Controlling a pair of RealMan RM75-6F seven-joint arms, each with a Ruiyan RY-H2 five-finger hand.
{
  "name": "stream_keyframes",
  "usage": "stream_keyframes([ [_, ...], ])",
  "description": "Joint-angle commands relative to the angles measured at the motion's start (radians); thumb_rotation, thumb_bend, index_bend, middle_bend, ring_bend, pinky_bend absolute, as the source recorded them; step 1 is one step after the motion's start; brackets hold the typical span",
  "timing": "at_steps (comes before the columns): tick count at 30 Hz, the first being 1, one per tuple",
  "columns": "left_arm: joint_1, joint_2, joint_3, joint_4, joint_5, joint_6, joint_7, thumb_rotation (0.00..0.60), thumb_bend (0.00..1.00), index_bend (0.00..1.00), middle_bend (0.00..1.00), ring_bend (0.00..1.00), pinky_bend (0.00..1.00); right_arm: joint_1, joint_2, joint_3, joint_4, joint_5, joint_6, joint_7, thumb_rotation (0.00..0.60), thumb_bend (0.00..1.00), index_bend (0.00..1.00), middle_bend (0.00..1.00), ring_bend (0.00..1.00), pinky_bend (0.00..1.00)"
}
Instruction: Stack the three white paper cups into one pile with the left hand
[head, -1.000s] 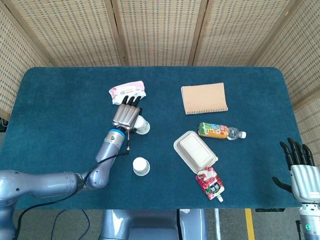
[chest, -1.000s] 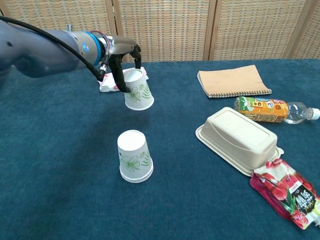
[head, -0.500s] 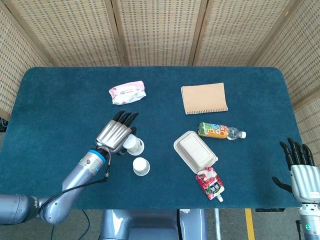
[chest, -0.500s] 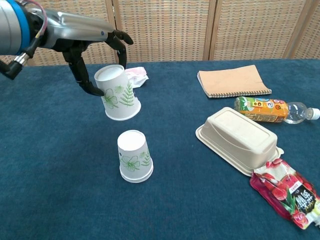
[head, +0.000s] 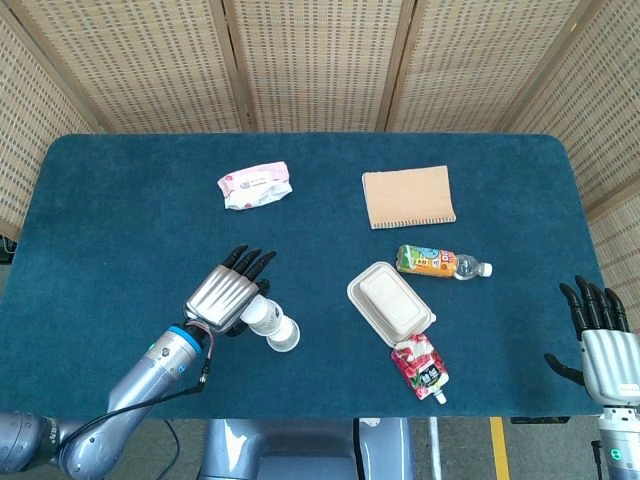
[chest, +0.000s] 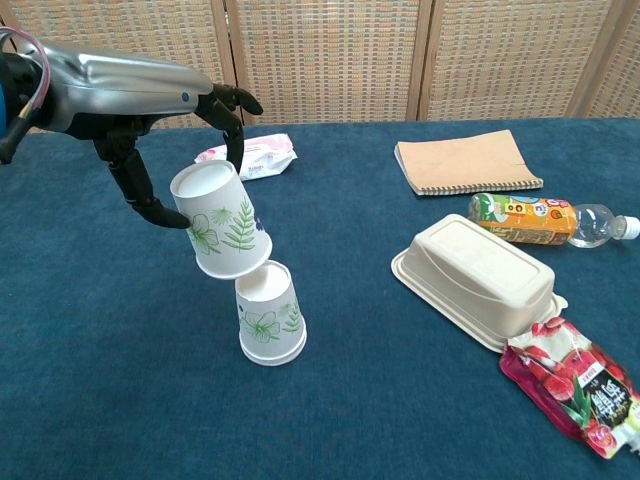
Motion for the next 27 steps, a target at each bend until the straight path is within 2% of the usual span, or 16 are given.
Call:
stream_keyframes([
  [1,-0.001,-0.012,0.005,0.003,0.006,0.005,0.001,0.6,0.25,0.39,0.0,0.0,0.0,0.0,0.0,0.0,0.0,0.0,0.0,0.0,0.6,0.06,0.0,0.0,0.0,0.0],
  [9,-0.022,-0.088,0.003,0.06,-0.052,-0.007,-0.008,0.6,0.24,0.38,0.0,0.0,0.0,0.0,0.0,0.0,0.0,0.0,0.0,0.0,0.6,0.05,0.0,0.0,0.0,0.0],
  [15,-0.036,-0.152,-0.007,0.111,-0.066,-0.019,-0.03,0.6,0.23,0.32,0.0,0.0,0.0,0.0,0.0,0.0,0.0,0.0,0.0,0.0,0.6,0.06,0.0,0.0,0.0,0.0],
  [17,-0.039,-0.167,-0.008,0.12,-0.066,-0.019,-0.032,0.6,0.22,0.26,0.0,0.0,0.0,0.0,0.0,0.0,0.0,0.0,0.0,0.0,0.6,0.06,0.0,0.0,0.0,0.0],
  [20,-0.041,-0.181,-0.001,0.125,-0.055,-0.011,-0.025,0.6,0.21,0.18,0.0,0.0,0.0,0.0,0.0,0.0,0.0,0.0,0.0,0.0,0.6,0.05,0.0,0.0,0.0,0.0],
  [24,-0.022,-0.166,0.003,0.108,-0.033,0.021,-0.041,0.6,0.21,0.15,0.0,0.0,0.0,0.0,0.0,0.0,0.0,0.0,0.0,0.0,0.6,0.05,0.0,0.0,0.0,0.0],
  [27,0.027,-0.138,0.026,0.085,0.043,0.094,-0.063,0.6,0.21,0.13,0.0,0.0,0.0,0.0,0.0,0.0,0.0,0.0,0.0,0.0,0.6,0.05,0.0,0.0,0.0,0.0],
])
